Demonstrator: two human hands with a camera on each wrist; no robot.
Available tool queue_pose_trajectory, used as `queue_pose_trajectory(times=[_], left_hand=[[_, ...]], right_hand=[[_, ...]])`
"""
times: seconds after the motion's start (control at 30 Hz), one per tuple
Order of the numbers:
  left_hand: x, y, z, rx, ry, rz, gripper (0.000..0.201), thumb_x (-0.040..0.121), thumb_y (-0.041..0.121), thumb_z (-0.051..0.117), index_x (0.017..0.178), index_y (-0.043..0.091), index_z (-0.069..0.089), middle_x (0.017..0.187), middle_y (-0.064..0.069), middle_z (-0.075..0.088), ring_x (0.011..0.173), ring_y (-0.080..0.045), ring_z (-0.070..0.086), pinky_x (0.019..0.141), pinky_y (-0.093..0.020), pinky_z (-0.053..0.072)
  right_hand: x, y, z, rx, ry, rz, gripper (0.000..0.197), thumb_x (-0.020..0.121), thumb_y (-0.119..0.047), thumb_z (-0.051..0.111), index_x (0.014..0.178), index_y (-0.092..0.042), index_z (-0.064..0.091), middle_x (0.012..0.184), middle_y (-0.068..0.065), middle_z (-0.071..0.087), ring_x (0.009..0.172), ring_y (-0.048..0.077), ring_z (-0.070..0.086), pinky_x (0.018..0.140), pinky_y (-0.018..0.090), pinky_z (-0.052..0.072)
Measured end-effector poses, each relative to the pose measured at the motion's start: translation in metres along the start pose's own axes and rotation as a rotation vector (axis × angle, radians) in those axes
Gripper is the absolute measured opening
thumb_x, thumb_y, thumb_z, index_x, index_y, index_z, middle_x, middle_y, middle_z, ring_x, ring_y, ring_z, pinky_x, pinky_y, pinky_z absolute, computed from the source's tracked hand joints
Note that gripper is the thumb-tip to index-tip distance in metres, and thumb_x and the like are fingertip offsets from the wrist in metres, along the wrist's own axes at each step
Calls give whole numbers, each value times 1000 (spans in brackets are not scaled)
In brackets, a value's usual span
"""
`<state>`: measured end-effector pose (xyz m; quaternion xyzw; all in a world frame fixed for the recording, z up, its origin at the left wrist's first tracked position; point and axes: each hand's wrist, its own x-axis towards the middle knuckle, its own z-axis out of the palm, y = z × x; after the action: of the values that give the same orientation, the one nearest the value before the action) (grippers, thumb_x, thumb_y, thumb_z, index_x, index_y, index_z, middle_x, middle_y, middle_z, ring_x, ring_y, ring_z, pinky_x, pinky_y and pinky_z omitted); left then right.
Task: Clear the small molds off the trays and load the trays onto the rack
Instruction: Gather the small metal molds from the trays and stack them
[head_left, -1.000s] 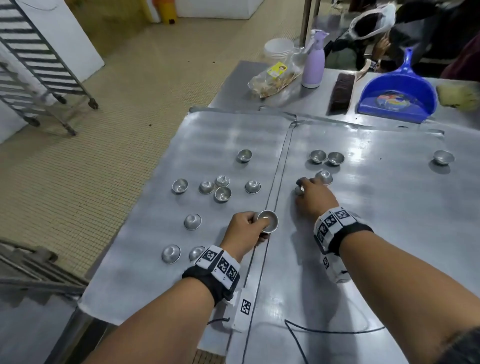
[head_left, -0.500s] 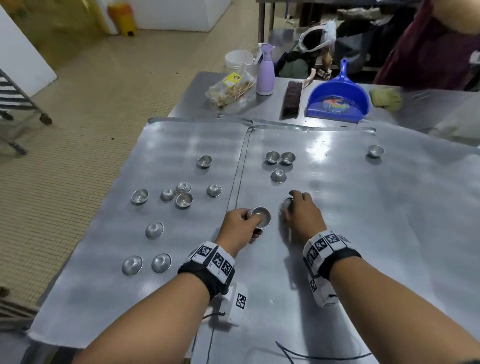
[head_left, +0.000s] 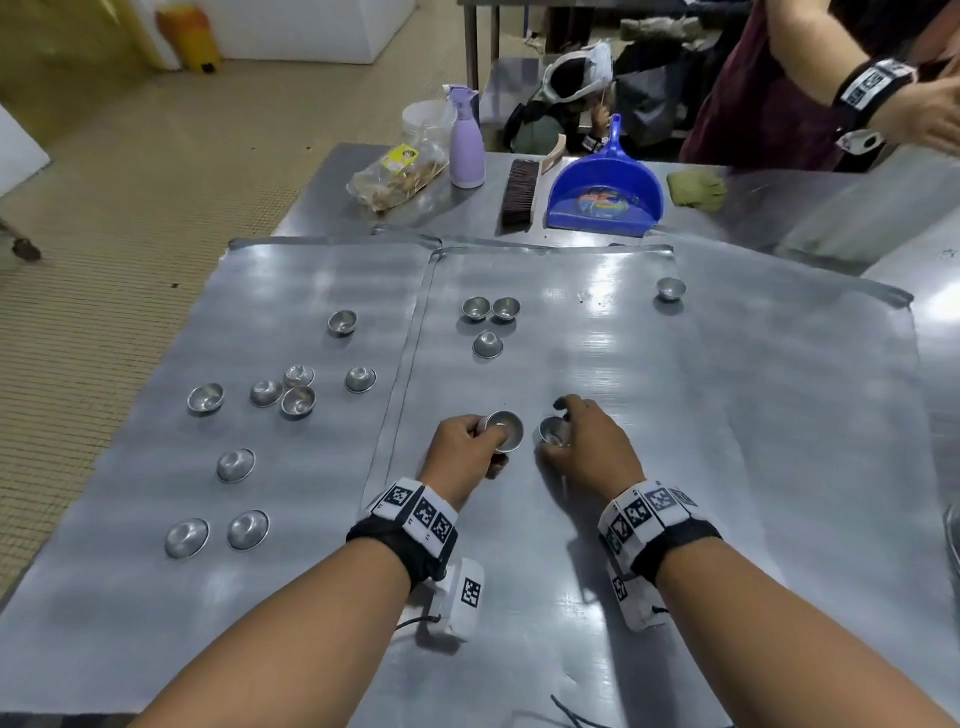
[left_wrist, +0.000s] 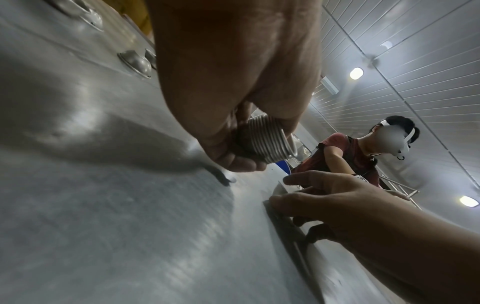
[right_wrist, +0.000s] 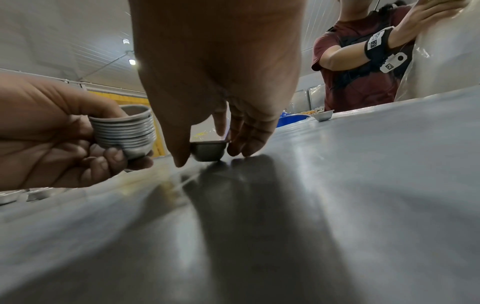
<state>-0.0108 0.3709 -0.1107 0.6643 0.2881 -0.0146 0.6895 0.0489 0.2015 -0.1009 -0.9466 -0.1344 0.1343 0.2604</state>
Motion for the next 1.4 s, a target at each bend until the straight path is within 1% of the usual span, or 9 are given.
queue_pose_trajectory(times=[0.07, 0.2, 0.5, 0.67, 0.83, 0.97, 1.1, 1.3, 1.4], left_hand=[[1, -2, 2, 8, 12, 4, 13, 83, 9, 67, 84, -2, 71, 70, -11, 65, 60, -25, 65, 59, -32, 50], [3, -5, 5, 40, 44, 24, 9, 84, 7, 66, 80, 2, 72, 69, -9, 66, 60, -22, 67, 57, -29, 51], [10, 0, 12, -63, 73, 22, 15, 81, 17, 74, 75, 4, 71, 65, -8, 66, 61, -25, 63, 64, -36, 54], [8, 11, 22, -250, 41, -22, 25, 89, 21, 68, 86, -3, 75, 77, -17, 65, 73, -27, 62, 67, -35, 51], [12, 17, 35, -351, 40, -80, 41, 82, 41, 68, 94, 1, 73, 86, -19, 64, 79, -29, 62, 73, -40, 52], [15, 15, 44, -274, -12, -39, 37, 86, 32, 74, 93, -5, 73, 79, -16, 67, 70, -25, 63, 67, -34, 52], [29, 12, 50, -179, 65, -38, 16, 90, 12, 68, 78, 2, 68, 69, -12, 62, 62, -23, 60, 63, -33, 52], [48, 6, 53, -119, 87, -51, 29, 92, 9, 64, 95, -19, 62, 80, -22, 64, 64, -25, 64, 58, -30, 53], [54, 7, 59, -88, 83, -30, 26, 90, 10, 64, 93, -16, 65, 78, -21, 67, 66, -27, 66, 60, -30, 53]], right_hand=[[1, 4, 1, -18, -49, 6, 60, 83, -35, 69, 139, -20, 49, 129, 7, 51, 113, 31, 58, 92, 34, 47], [3, 9, -1, 13, -84, 4, 56, 81, -33, 72, 132, -19, 57, 123, 8, 53, 111, 29, 58, 90, 31, 45], [2, -11, -15, 388, 69, -163, 61, 72, -34, 84, 127, -20, 61, 113, -2, 62, 99, 14, 62, 86, 29, 52], [6, -23, -18, 423, 79, -239, 64, 70, -38, 87, 126, -17, 64, 114, -6, 61, 99, 10, 62, 86, 24, 52], [13, -16, -18, 407, 89, -230, 61, 68, -38, 87, 122, -18, 66, 113, -3, 63, 100, 12, 62, 90, 35, 53], [18, -9, -22, 388, 55, -221, 67, 70, -41, 85, 129, -17, 63, 119, -2, 62, 102, 12, 61, 93, 32, 52], [31, 17, -32, 343, -11, -164, 67, 76, -54, 78, 133, -24, 59, 121, -9, 58, 99, 6, 60, 78, 15, 45], [98, 79, -68, 109, 136, 59, 36, 90, -37, 64, 120, -17, 66, 121, 10, 63, 99, 23, 64, 86, 30, 44], [135, 91, -89, -10, 147, 107, 38, 93, -35, 61, 126, -17, 62, 130, 12, 58, 111, 29, 61, 93, 36, 45]])
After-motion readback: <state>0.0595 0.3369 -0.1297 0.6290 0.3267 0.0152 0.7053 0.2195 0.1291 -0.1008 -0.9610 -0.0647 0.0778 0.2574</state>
